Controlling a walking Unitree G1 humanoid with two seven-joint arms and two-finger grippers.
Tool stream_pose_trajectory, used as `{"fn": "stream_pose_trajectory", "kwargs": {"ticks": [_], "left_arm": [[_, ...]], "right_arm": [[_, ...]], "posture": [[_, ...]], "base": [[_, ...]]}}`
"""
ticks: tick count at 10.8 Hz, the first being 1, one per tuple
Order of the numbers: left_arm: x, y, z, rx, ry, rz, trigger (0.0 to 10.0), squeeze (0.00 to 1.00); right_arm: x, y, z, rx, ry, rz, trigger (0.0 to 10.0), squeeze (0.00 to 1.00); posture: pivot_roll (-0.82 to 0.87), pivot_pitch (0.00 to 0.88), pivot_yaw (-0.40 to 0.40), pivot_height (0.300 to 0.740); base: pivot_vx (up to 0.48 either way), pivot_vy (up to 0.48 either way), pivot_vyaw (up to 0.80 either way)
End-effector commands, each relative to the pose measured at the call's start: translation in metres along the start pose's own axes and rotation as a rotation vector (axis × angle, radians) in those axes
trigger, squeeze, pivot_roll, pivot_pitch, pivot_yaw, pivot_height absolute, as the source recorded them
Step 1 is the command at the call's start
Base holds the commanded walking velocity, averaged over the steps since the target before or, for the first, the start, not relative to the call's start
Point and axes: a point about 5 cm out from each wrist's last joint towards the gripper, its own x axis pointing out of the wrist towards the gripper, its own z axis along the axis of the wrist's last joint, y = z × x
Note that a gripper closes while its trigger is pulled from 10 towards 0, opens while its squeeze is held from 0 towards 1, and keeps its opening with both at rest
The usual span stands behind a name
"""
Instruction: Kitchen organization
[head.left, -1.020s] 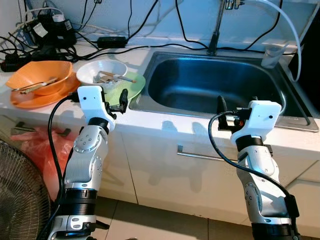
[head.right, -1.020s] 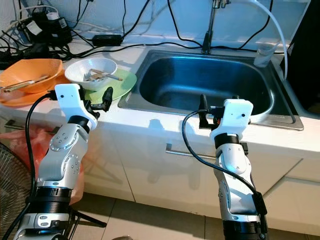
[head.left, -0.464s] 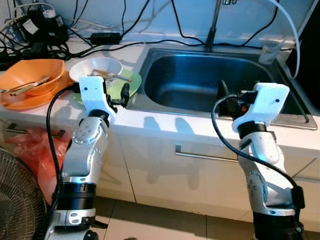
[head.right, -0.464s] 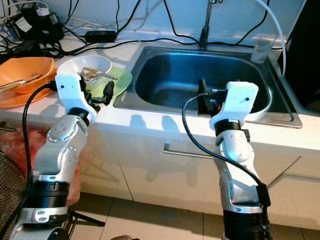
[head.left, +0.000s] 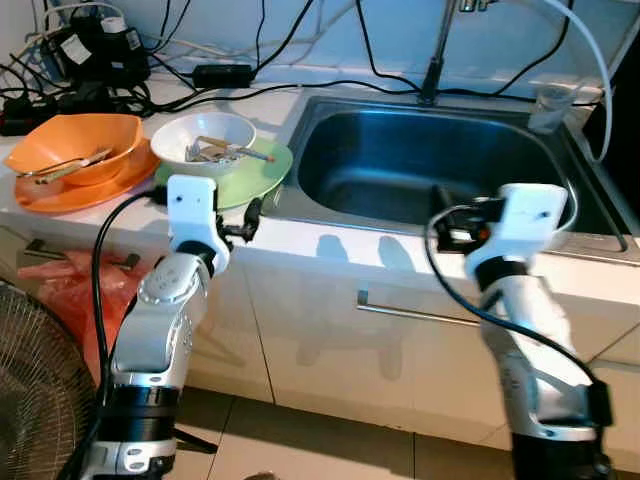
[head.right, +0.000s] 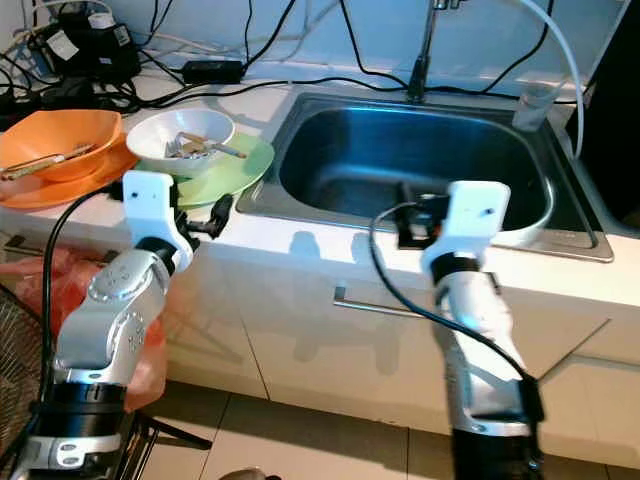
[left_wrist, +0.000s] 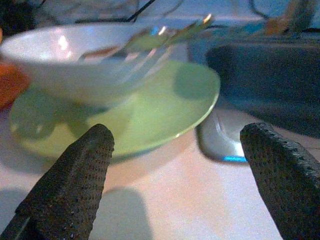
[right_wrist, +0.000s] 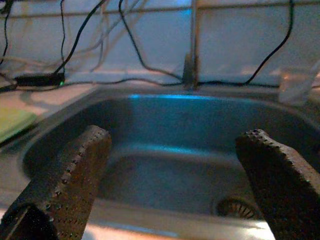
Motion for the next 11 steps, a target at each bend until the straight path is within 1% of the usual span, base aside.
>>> {"fn": "stream_pose_trajectory", "kwargs": {"ticks": [1,2,3,4,5,6,7,8,9,10,11], "left_arm": [[-0.002,0.002,-0.009,0.000,0.066,0.035,10.0,0.00],[-0.002,-0.002,-0.012,-0.029,0.092,0.045,10.0,0.00],[-0.006,0.000,-0.018,-0.027,0.168,0.036,10.0,0.00],[-0.011,-0.004,-0.017,0.007,0.185,-0.027,10.0,0.00],[-0.017,-0.012,-0.012,0.017,0.170,-0.078,10.0,0.00],[-0.022,-0.016,-0.009,-0.002,0.165,-0.055,10.0,0.00],[-0.026,-0.022,-0.004,-0.029,0.156,-0.061,10.0,0.00],[-0.035,-0.032,-0.001,-0.050,0.185,-0.073,10.0,0.00],[-0.040,-0.039,0.000,-0.072,0.213,-0.099,10.0,0.00],[-0.047,-0.038,0.006,-0.050,0.202,-0.111,10.0,0.00],[-0.044,-0.031,0.011,-0.040,0.198,-0.091,10.0,0.00]], "right_arm": [[0.004,0.005,0.000,0.009,0.010,0.011,10.0,0.00],[0.004,0.009,-0.001,-0.006,0.008,0.028,10.0,0.00],[0.003,0.010,-0.004,-0.014,0.014,0.022,10.0,0.00],[0.001,0.012,-0.008,-0.025,0.019,0.008,10.0,0.00],[-0.003,0.012,-0.009,-0.032,0.023,0.011,10.0,0.00],[-0.005,0.008,-0.012,-0.057,0.039,0.017,10.0,0.00],[-0.004,0.008,-0.006,-0.075,0.017,0.036,10.0,0.00],[-0.004,0.002,0.000,-0.082,0.013,0.013,10.0,0.00],[-0.005,-0.001,0.005,-0.076,0.008,-0.001,10.0,0.00],[-0.011,-0.004,0.016,-0.091,-0.026,-0.013,10.0,0.00],[-0.010,-0.003,0.019,-0.091,-0.034,-0.003,10.0,0.00]], "posture": [[0.08,0.016,0.034,0.740],[0.07,0.017,0.056,0.740],[0.05,0.038,0.078,0.740],[0.04,0.054,0.067,0.740],[0.03,0.053,0.031,0.740],[0.04,0.060,0.011,0.740],[0.04,0.046,0.011,0.740],[0.05,0.060,0.010,0.740],[0.05,0.060,0.017,0.740],[0.05,0.061,0.020,0.740],[0.06,0.069,0.019,0.740]], "base": [[0.000,0.000,0.00],[0.000,0.000,0.00],[0.000,0.000,0.00],[0.000,0.000,0.00],[0.000,0.000,0.00],[0.000,0.000,0.00],[0.000,0.000,0.00],[0.000,0.000,0.00],[0.000,0.000,0.00],[0.000,0.000,0.00],[0.000,0.000,0.00]]}}
